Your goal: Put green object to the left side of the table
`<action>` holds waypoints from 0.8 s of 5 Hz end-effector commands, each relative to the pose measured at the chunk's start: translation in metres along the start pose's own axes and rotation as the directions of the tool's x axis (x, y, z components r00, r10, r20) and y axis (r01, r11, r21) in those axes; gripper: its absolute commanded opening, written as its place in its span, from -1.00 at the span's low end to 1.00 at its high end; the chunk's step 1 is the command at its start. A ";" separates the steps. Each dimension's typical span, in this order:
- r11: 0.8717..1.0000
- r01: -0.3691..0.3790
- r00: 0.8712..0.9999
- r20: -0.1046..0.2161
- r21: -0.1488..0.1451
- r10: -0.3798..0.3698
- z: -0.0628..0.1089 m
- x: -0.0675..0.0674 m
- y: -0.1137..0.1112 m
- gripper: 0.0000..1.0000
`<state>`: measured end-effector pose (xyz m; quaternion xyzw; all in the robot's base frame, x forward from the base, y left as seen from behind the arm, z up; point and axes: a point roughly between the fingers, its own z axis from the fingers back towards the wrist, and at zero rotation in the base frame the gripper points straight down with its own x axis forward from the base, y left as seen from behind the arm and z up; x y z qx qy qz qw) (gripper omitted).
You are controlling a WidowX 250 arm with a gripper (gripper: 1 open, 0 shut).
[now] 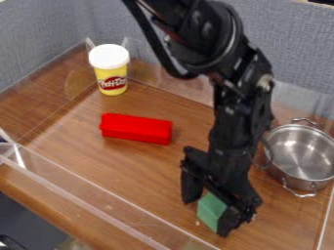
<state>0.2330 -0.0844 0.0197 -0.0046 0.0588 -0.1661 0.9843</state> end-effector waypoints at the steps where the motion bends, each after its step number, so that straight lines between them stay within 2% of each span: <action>1: 1.000 0.024 1.000 0.015 0.001 -0.024 0.005 0.003 -0.002 -1.00; 4: 1.000 0.021 0.999 0.040 0.017 -0.022 0.028 0.005 0.003 -1.00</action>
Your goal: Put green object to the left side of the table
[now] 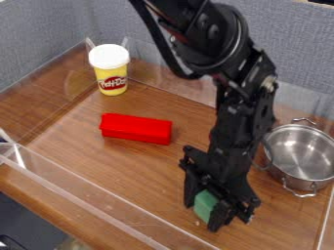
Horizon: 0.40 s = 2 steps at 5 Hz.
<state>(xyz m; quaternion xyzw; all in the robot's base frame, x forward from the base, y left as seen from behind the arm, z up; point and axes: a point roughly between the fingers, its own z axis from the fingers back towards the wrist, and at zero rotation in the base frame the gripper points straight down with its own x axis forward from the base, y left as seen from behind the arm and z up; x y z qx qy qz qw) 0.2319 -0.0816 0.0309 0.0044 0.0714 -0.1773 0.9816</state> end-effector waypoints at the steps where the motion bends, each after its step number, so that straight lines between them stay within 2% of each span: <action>1: 1.000 -0.001 0.997 0.078 0.007 0.001 0.021 0.010 0.004 -1.00; 2: 1.000 0.004 0.997 0.080 0.008 -0.004 0.019 0.010 0.007 -1.00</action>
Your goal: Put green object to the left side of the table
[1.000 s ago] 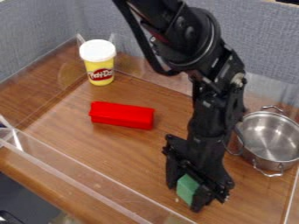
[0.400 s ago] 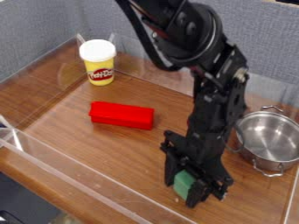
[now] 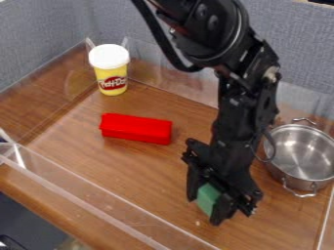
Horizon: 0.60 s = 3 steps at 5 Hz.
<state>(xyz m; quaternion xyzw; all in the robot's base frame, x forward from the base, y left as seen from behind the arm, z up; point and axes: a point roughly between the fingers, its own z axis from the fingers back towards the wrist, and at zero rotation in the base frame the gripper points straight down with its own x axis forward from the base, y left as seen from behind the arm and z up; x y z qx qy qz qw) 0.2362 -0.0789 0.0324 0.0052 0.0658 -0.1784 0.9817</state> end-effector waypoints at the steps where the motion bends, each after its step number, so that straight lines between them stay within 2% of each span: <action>1: 1.000 0.007 0.997 0.072 0.005 -0.007 0.014 0.007 0.004 -1.00; 3: 1.000 0.012 0.998 0.068 0.003 -0.012 0.003 0.006 0.007 -1.00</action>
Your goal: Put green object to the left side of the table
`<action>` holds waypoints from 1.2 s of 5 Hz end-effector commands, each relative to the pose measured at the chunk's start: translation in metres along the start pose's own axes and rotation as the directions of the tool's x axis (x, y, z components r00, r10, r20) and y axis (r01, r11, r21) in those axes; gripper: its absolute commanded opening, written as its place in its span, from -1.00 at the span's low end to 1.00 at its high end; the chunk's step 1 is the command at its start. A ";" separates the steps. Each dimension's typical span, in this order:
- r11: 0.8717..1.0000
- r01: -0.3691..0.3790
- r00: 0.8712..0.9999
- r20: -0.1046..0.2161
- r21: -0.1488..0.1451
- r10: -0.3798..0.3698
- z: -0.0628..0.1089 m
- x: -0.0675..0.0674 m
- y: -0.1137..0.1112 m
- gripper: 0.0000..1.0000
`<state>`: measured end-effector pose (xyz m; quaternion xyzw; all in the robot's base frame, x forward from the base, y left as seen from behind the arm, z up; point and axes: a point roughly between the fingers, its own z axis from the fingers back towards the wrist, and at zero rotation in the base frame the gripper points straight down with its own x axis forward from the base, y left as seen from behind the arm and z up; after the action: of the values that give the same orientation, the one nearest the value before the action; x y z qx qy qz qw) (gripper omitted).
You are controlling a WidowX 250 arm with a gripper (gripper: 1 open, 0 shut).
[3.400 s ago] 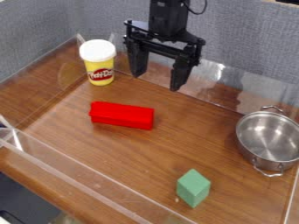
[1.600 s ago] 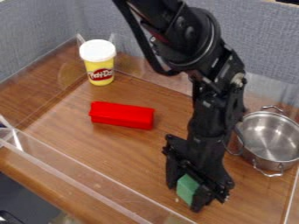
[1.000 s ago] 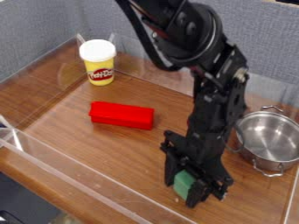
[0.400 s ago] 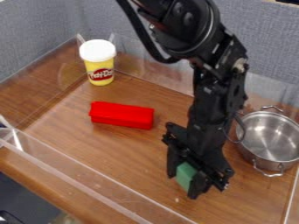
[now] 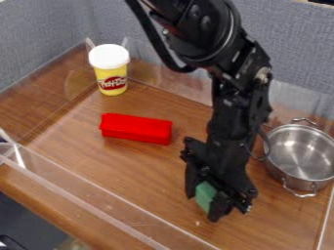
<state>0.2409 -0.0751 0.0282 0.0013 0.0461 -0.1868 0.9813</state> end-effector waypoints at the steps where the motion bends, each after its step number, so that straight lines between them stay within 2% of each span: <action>1: 1.000 -0.007 1.000 0.028 0.001 0.007 0.004 0.002 0.003 -1.00; 3: 1.000 -0.012 0.999 0.029 0.000 0.012 0.003 0.002 0.005 -1.00; 4: 0.999 -0.038 0.997 0.061 0.017 0.037 0.027 0.004 0.015 -1.00; 5: 0.994 -0.100 0.988 0.119 0.041 0.094 0.067 0.007 0.035 -1.00; 6: 0.983 -0.177 0.966 0.200 0.054 0.163 0.117 0.002 0.066 -1.00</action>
<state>0.2728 -0.0146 0.1279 0.0206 -0.0281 -0.0968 0.9947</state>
